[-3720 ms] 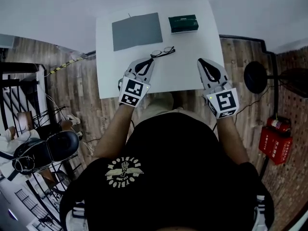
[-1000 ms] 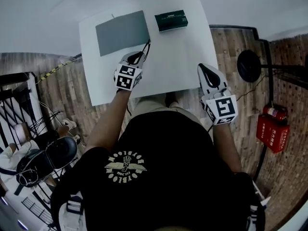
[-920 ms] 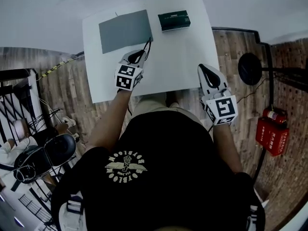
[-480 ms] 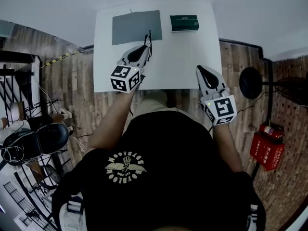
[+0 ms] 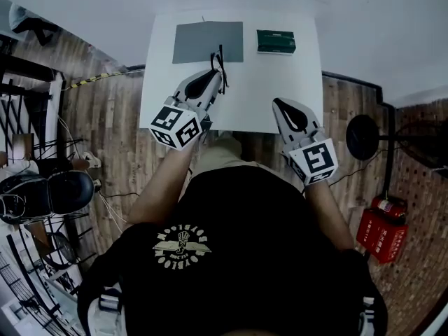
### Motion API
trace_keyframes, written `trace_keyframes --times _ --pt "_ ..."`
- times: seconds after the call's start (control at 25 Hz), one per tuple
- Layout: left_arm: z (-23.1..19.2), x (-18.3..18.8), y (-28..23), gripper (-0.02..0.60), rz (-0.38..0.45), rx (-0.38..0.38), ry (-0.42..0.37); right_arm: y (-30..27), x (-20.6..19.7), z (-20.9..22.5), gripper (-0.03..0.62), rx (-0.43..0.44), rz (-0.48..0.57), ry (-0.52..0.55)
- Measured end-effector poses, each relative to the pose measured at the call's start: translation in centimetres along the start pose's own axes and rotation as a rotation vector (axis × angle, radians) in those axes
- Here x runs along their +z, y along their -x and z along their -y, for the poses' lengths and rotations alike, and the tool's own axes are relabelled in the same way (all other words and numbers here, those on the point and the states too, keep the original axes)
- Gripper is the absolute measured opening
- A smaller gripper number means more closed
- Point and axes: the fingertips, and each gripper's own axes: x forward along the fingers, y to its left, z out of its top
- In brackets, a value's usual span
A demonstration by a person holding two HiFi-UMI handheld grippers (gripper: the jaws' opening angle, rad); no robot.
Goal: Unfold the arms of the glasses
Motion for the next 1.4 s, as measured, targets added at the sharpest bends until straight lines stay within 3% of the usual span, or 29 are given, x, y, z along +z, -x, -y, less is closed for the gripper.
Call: trace_keyframes --times 0.44,0.56,0.76,1.04,1.4 --pt "5.9 2.4 3.1 0.023 0.099 -0.116 0.018 -1.9 2.0 -6.4 0.003 0.184 0.029 0.090" --pt "7.2 2.4 3.4 0.023 0.100 -0.150 -0.001 -2.3 1.8 -7.7 0.034 0.221 0.018 0.121" --pt "8.6 1.7 4.0 0.023 0.083 -0.196 -0.033 -2.5 1.5 -8.9 0.064 0.244 0.014 0.133" --pt "8.8 1.0 4.6 0.023 0.069 -0.227 -0.027 -2.2 0.7 -9.6 0.018 0.233 -0.032 0.132" --pt "8.4 0.2 5.5 0.023 0.016 -0.207 -0.109 -0.7 0.1 -10.0 0.017 0.261 -0.050 0.103"
